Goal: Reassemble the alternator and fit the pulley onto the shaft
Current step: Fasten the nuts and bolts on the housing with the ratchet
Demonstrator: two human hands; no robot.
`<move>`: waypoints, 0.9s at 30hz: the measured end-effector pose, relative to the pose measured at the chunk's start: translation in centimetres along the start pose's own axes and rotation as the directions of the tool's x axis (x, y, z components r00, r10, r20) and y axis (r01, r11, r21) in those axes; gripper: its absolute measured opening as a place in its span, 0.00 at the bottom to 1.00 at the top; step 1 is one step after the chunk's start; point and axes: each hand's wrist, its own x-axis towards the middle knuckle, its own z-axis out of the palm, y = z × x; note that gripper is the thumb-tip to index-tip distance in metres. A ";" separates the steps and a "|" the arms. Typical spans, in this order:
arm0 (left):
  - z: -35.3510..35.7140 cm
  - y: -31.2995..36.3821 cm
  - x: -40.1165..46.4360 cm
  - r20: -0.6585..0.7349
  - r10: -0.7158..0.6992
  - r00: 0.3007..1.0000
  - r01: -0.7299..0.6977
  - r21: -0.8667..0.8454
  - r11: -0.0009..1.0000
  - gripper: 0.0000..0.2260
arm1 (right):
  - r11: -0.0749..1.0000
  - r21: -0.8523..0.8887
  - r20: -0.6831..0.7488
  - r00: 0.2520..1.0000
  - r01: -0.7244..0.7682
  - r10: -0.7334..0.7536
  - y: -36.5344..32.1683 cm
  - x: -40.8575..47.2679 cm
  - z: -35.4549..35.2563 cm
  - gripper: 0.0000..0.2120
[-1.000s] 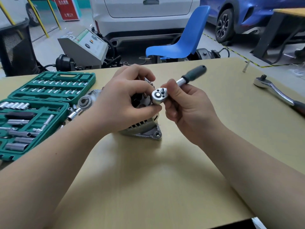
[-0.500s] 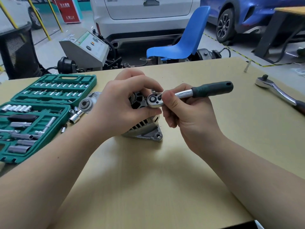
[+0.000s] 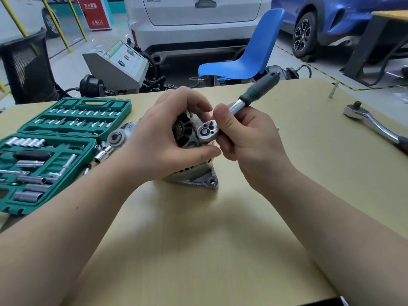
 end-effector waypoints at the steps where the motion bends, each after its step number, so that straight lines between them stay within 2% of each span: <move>1: 0.0 0.0 0.0 -0.010 0.009 1.000 -0.009 -0.002 1.000 0.22 | 1.000 0.018 -0.025 1.000 -0.007 0.008 0.0 -0.3 0.1 0.14; 4: 0.2 -0.2 0.0 -0.038 0.061 0.997 -0.059 0.069 0.996 0.16 | 0.999 0.010 -0.139 0.990 -0.036 0.037 0.0 -1.7 0.4 0.24; 6: 0.3 -0.2 0.0 -0.054 0.083 0.995 -0.080 0.059 0.995 0.14 | 0.988 -0.111 -0.183 0.979 -0.107 0.086 -0.2 -2.7 0.5 0.28; 7: 0.4 -0.1 0.0 -0.061 0.089 0.994 -0.087 0.043 0.995 0.14 | 0.965 -0.218 -0.161 0.981 -0.145 0.111 -0.5 -3.3 0.4 0.30; 9: 0.3 -0.1 0.0 -0.070 0.095 0.993 -0.095 0.003 0.996 0.13 | 0.856 -0.507 -0.075 0.994 -0.106 0.078 -1.6 -4.2 -0.1 0.28; 12: 0.0 -0.2 0.2 -0.073 0.073 0.995 -0.075 -0.026 0.997 0.12 | 0.580 -0.808 0.064 0.994 0.102 -0.086 -4.0 -4.8 -0.7 0.24; 13: 0.0 -0.4 0.2 -0.071 0.066 0.995 -0.068 -0.022 0.997 0.12 | 0.511 -0.853 0.089 0.995 0.103 -0.052 -4.8 -4.8 -0.9 0.24; 14: -0.1 -0.5 0.3 -0.069 0.060 0.996 -0.061 -0.018 0.998 0.12 | 0.489 -0.870 0.107 0.993 0.069 0.050 -5.6 -4.8 -0.9 0.24; 15: -0.1 -0.6 0.3 -0.067 0.052 0.996 -0.053 -0.015 0.998 0.12 | 0.522 -0.853 0.143 0.974 0.029 0.178 -6.3 -5.0 -1.0 0.22; 16: -0.1 -0.6 0.2 -0.066 0.045 0.997 -0.046 -0.016 0.999 0.12 | 0.605 -0.796 0.203 0.942 0.000 0.267 -7.0 -5.2 -0.9 0.20; 17: -0.1 -0.6 0.2 -0.065 0.040 0.997 -0.042 -0.018 0.999 0.11 | 0.709 -0.705 0.266 0.925 -0.005 0.272 -7.5 -5.5 -0.9 0.17; 20: -0.1 -0.4 0.2 -0.051 0.041 0.998 -0.045 -0.064 0.997 0.11 | 0.937 -0.331 0.319 0.948 0.113 -0.002 -8.4 -6.1 -0.5 0.09; 21: -0.2 -0.2 0.2 -0.050 0.049 0.998 -0.052 -0.069 0.996 0.14 | 0.974 -0.184 0.309 0.948 0.133 -0.071 -8.7 -6.2 -0.2 0.07; 22: -0.2 -0.1 0.2 -0.053 0.060 0.997 -0.064 -0.066 0.996 0.17 | 0.980 -0.107 0.290 0.948 0.165 -0.128 -8.9 -6.1 0.1 0.06; 23: -0.2 -0.1 0.3 -0.059 0.070 0.996 -0.074 -0.056 0.996 0.19 | 0.952 -0.177 0.247 0.948 0.249 -0.202 -8.9 -5.8 0.3 0.05; 24: -0.3 -0.1 0.3 -0.059 0.077 0.995 -0.080 -0.054 0.995 0.18 | 0.840 -0.405 0.222 0.930 0.361 -0.293 -8.8 -5.3 0.3 0.04; 25: -0.2 -0.1 0.2 -0.057 0.084 0.995 -0.087 -0.051 0.995 0.16 | 0.624 -0.661 0.263 0.907 0.417 -0.329 -8.7 -4.8 0.4 0.03; 26: -0.2 -0.2 0.2 -0.057 0.090 0.994 -0.093 -0.048 0.995 0.13 | 0.381 -0.837 0.307 0.914 0.392 -0.265 -8.3 -4.3 0.6 0.05; 27: -0.2 -0.3 0.2 -0.061 0.091 0.994 -0.093 -0.041 0.995 0.12 | 0.188 -0.925 0.306 0.940 0.331 -0.153 -7.9 -3.9 1.0 0.07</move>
